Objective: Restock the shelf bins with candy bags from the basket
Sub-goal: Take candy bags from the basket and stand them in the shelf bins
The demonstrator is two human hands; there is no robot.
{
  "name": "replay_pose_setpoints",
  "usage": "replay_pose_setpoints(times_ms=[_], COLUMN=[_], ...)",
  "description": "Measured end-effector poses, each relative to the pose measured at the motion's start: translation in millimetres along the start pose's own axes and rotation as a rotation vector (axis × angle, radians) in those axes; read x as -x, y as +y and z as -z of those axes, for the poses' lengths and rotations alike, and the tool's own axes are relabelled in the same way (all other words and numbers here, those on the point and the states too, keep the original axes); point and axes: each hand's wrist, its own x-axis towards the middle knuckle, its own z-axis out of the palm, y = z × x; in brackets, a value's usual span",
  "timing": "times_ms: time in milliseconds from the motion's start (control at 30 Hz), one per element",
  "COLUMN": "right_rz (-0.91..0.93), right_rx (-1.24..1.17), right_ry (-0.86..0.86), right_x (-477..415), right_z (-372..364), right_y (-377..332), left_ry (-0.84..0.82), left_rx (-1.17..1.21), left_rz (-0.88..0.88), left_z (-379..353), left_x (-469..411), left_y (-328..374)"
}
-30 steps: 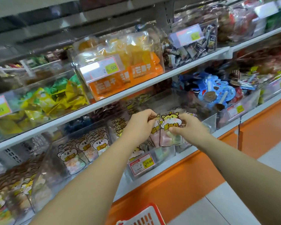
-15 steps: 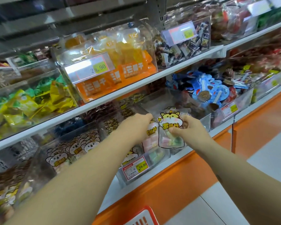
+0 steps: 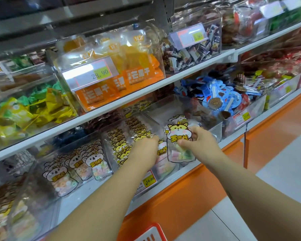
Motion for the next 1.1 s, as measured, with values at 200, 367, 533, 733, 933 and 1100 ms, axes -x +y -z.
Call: replay_pose_setpoints(times_ms=[200, 367, 533, 733, 933, 1100], right_rz=[-0.023, -0.025, -0.014, -0.007, -0.004, 0.027], right_rx=[0.030, 0.040, 0.049, 0.016, 0.073, 0.069], right_ry=[0.004, 0.000, -0.012, -0.016, -0.018, -0.072], right_x=[3.1, 6.6, 6.0, 6.1, 7.1, 10.1], right_z=[-8.8, -8.1, -3.6, 0.8, -4.9, -4.3], right_y=[0.2, 0.1, 0.3, -0.1, -0.9, -6.3], left_ry=[-0.071, -0.183, -0.175, -0.102, -0.151, 0.011], left_rx=[-0.016, 0.035, 0.142, 0.017, 0.061, 0.418], left_rz=[0.048, 0.010, -0.047, -0.024, 0.004, -0.024], left_z=[-13.6, -2.7, 18.4, 6.3, -6.3, 13.5], left_x=[-9.2, -9.7, -3.1, 4.6, 5.9, 26.2], left_y=[3.6, 0.3, -8.7, -1.9, -8.5, -40.0])
